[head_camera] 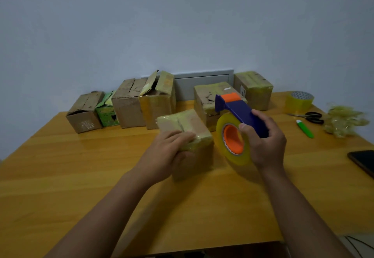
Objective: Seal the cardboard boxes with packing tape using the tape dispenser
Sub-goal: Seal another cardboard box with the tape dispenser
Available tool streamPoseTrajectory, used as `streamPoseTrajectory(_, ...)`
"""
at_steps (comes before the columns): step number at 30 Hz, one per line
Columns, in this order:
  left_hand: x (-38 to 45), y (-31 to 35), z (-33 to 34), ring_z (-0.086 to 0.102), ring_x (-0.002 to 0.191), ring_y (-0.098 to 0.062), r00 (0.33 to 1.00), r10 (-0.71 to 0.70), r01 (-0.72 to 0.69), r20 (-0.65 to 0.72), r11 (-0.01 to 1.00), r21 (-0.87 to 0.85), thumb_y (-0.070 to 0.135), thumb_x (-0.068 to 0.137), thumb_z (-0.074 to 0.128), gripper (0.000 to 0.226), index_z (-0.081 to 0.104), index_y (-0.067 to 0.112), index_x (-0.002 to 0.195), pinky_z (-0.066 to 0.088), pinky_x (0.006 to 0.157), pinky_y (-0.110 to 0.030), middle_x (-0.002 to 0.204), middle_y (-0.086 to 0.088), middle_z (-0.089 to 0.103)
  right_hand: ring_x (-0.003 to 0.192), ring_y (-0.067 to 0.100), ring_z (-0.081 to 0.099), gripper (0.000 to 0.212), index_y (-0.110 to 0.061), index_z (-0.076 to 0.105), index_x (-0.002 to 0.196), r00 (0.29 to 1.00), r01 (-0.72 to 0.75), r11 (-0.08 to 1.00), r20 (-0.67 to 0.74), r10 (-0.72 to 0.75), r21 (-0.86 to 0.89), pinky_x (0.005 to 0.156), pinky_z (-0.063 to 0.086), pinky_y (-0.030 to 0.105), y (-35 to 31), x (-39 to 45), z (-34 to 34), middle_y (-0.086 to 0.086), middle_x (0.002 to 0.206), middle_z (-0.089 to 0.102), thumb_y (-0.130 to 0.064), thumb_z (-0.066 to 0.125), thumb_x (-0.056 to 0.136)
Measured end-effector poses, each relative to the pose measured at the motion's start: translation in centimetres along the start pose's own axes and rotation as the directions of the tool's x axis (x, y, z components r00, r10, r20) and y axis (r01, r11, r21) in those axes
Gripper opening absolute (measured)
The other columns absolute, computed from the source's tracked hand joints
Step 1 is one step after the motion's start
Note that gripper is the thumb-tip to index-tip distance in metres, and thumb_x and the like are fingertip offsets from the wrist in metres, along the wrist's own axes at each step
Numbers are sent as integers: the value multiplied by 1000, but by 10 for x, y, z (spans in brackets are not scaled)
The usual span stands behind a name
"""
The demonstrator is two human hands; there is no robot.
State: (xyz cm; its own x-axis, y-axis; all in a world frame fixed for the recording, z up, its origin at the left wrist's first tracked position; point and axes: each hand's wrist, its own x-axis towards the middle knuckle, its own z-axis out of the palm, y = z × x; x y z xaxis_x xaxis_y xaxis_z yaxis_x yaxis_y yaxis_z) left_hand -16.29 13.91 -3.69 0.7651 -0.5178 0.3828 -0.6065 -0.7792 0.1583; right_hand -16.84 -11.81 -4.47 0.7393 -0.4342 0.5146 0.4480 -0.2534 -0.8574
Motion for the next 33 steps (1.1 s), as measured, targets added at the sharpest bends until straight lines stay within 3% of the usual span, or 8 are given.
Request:
streamPoseTrajectory(4,22,-1,11,44,128,-22,1000,-14,13,9,993,119,46,95,35,51,41,30,143,37,98,-42,141,6,53,93,-16,56,52,-23,61,125,1000,6,1000,-4,-6,18,64,49,9,2,4,-1,-28,107,55,-36,70,75)
streamPoseTrajectory(7,39,-2,17,45,129,-23,999,-42,43,-12,985,167,35,97,49,48,44,26,144,34,100,-40,143,4,52,94,-14,57,52,-24,61,125,1000,8,1000,-5,-8,12,65,49,9,5,5,-3,-27,108,55,-36,70,75)
streamPoseTrajectory(12,60,-3,18,44,130,-22,1000,-1,2,-3,992,123,21,95,56,48,46,23,142,31,108,-37,143,1,51,97,-12,57,55,-24,60,127,1000,-7,1000,18,7,3,65,50,11,14,4,-4,-27,111,55,-40,70,75)
streamPoseTrajectory(19,80,-13,23,34,140,-18,1000,-6,4,22,996,88,15,96,54,49,43,25,143,7,116,-34,148,3,45,100,-6,59,59,-27,59,127,1000,-21,1000,15,21,-6,66,52,13,23,6,2,-25,112,57,-47,69,73)
streamPoseTrajectory(23,96,-13,31,37,137,-20,997,-70,72,-18,981,182,20,95,56,53,38,25,145,24,113,-32,146,-1,48,99,-8,58,52,-32,57,125,1000,-25,999,19,25,-23,68,55,17,25,8,5,-30,111,54,-41,70,75)
streamPoseTrajectory(29,127,-23,42,25,144,-25,987,-160,155,-8,943,294,30,90,63,64,30,26,145,21,115,-40,149,-3,43,101,1,60,53,-37,57,123,999,-26,999,40,28,-46,69,56,21,31,9,11,-26,113,56,-49,69,73)
streamPoseTrajectory(33,148,-37,52,30,135,-29,975,-223,206,9,913,351,37,87,67,66,30,28,141,34,101,-40,146,-3,46,101,5,61,55,-38,56,122,999,-17,999,45,20,-52,70,57,22,33,14,19,-22,114,57,-54,66,71)
